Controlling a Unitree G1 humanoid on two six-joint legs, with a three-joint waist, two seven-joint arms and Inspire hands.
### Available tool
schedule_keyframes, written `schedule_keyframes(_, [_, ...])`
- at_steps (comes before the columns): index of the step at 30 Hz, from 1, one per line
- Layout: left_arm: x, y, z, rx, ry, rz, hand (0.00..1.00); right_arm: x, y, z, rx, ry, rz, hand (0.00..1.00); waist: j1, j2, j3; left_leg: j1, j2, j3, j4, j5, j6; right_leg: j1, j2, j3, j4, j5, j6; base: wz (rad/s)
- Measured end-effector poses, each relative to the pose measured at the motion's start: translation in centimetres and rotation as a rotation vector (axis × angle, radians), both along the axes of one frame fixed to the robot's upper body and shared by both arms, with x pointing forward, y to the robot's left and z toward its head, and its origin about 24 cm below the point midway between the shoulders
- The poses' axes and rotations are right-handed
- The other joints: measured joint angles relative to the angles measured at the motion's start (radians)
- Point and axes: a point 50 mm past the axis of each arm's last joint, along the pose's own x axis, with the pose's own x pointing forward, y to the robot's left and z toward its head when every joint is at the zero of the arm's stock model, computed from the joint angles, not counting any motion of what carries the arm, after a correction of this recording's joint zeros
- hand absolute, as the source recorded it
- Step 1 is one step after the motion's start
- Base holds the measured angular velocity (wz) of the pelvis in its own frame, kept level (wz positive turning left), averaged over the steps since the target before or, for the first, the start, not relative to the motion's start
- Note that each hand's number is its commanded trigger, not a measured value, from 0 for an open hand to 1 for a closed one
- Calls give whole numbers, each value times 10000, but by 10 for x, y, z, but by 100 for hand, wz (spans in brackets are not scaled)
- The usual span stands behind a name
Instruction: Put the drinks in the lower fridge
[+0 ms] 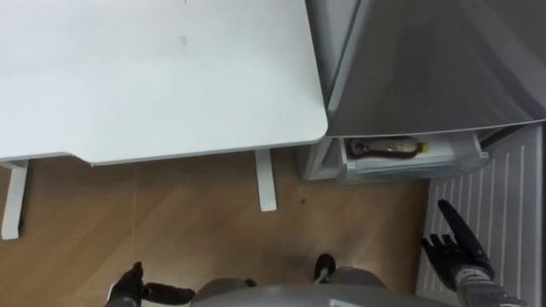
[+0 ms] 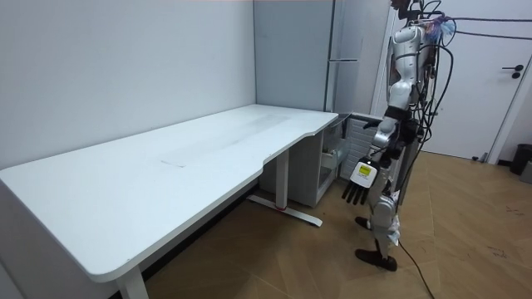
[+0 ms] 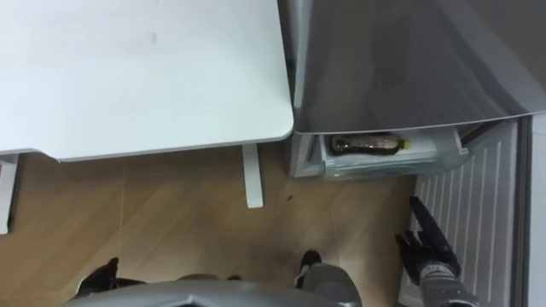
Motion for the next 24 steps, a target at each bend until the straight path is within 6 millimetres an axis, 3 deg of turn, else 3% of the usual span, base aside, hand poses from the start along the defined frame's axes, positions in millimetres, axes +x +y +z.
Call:
schedule_keyframes(3, [5,-1,-1,-176,37,-36,0,10,2,2,36,-139,35,0,-16,168,-8,-328,6,-148,237,-28,-3,-195,-31,-121,69,-10,-22,12])
schedule_keyframes(7, [10,-3,-1,-369,63,-273,0,31,4,8,67,-623,99,0,-7,182,18,-956,-99,-236,564,-25,1,-974,-240,-201,756,-224,-65,10])
schedule_keyframes(12, [14,-4,-1,-404,206,-616,0,60,6,18,167,-1226,24,0,-15,109,196,-2041,-317,-408,1344,-46,31,-2136,-621,-243,1920,-597,-102,16])
schedule_keyframes(13, [16,-4,-1,-458,311,-749,0,67,5,22,138,-1361,29,0,12,120,239,-2457,-321,-447,1790,-156,49,-2457,-679,-261,2214,-673,-124,18])
schedule_keyframes(18, [25,-4,0,-533,344,-720,0,93,-2,38,56,-2023,-211,0,303,145,257,-4271,-281,-509,3665,-719,63,-4045,-852,-213,3622,-1030,-219,7])
schedule_keyframes(20, [27,-2,0,-478,343,-674,0,99,-8,43,-70,-2122,-272,0,369,139,261,-4925,-306,-589,4233,-884,83,-4617,-968,-255,4150,-1207,-158,15])
schedule_keyframes(24, [36,-1,2,-404,424,-900,0,117,-16,57,-127,-2428,-642,0,580,3,320,-6259,-425,-678,5184,-1025,43,-5889,-1239,-257,5104,-1342,-240,16])
